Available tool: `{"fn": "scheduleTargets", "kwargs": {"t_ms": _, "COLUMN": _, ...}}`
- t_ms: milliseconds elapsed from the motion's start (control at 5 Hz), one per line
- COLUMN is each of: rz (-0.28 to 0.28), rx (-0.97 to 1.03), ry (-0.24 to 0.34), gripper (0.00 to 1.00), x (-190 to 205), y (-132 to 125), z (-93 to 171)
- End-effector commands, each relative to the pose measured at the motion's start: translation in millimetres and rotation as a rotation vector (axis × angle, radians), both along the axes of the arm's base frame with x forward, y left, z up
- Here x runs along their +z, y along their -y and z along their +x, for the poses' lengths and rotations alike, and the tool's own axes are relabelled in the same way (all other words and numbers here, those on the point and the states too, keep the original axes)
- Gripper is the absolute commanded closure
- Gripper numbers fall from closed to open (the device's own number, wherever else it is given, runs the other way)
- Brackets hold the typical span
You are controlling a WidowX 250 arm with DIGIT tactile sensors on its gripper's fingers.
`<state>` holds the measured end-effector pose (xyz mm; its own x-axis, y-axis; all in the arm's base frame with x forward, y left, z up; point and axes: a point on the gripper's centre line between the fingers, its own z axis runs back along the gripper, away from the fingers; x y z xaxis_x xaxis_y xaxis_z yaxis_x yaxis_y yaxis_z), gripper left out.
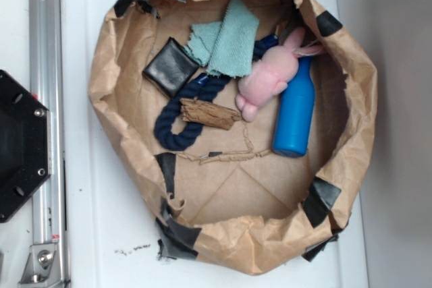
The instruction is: Grab the wood chip.
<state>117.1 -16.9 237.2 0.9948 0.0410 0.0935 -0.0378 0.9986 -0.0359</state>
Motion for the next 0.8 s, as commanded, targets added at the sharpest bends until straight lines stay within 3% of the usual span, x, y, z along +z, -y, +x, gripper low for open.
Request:
{"fn": "scheduleTargets", "kwargs": {"t_ms": 0, "rz": 0.000, "rx": 0.000, "ry": 0.000, "gripper": 0.00, "x": 0.0, "y": 0.0, "z": 0.0}}
{"fn": "scheduleTargets", "kwargs": {"t_ms": 200, "rz": 0.057, "rx": -0.017, "ry": -0.017, "gripper": 0.00, "x": -23.1, "y": -11.1, "z": 50.0}}
{"fn": "scheduleTargets", "kwargs": {"t_ms": 400, "rz": 0.052, "rx": -0.038, "ry": -0.031, "gripper": 0.00, "x": -37.8, "y": -20.0, "z": 78.7}}
{"fn": "scheduleTargets", "kwargs": {"t_ms": 600, "rz": 0.098, "rx": -0.072, "ry": -0.053, "gripper": 0.00, "x": -65.6, "y": -26.5, "z": 101.5}}
